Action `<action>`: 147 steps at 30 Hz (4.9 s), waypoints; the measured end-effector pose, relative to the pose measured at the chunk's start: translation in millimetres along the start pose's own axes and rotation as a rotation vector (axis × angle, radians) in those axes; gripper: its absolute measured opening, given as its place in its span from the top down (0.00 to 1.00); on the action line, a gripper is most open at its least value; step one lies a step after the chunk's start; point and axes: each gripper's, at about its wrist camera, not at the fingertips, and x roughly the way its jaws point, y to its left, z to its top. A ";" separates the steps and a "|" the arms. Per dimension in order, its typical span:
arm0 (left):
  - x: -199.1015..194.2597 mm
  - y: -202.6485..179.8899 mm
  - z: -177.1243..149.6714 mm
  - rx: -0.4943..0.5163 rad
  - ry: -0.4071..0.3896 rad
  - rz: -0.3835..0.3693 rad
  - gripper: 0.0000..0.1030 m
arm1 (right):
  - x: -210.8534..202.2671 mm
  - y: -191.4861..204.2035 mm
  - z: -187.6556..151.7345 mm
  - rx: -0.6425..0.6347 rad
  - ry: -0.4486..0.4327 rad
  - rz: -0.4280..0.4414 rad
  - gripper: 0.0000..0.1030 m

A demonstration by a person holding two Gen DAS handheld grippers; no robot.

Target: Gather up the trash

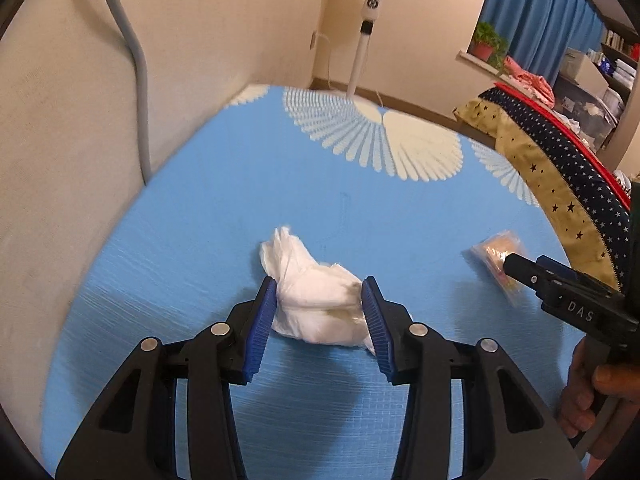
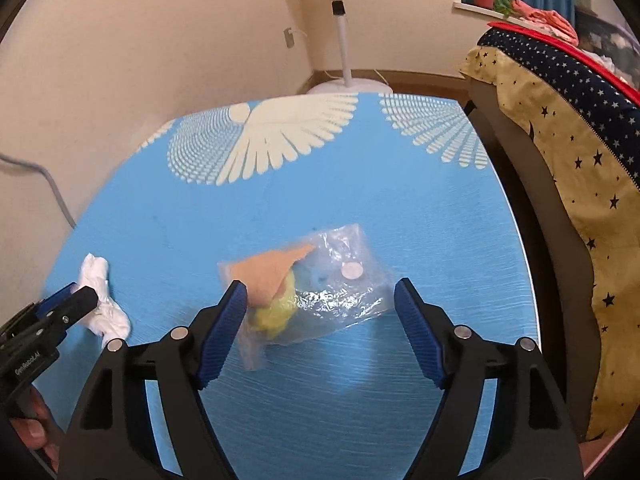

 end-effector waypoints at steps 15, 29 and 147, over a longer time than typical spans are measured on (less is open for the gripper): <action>-7.3 -15.3 4.3 0.055 0.000 -0.052 0.77 | -16.0 22.0 1.5 -0.107 -0.018 0.036 0.86; -76.1 -52.3 23.6 0.108 -0.134 -0.089 0.77 | -98.8 12.1 16.6 -0.101 -0.118 0.018 0.88; -287.7 -182.7 -124.4 0.279 -0.336 -0.230 0.08 | -448.2 -85.2 -183.4 0.140 -0.526 -0.379 0.05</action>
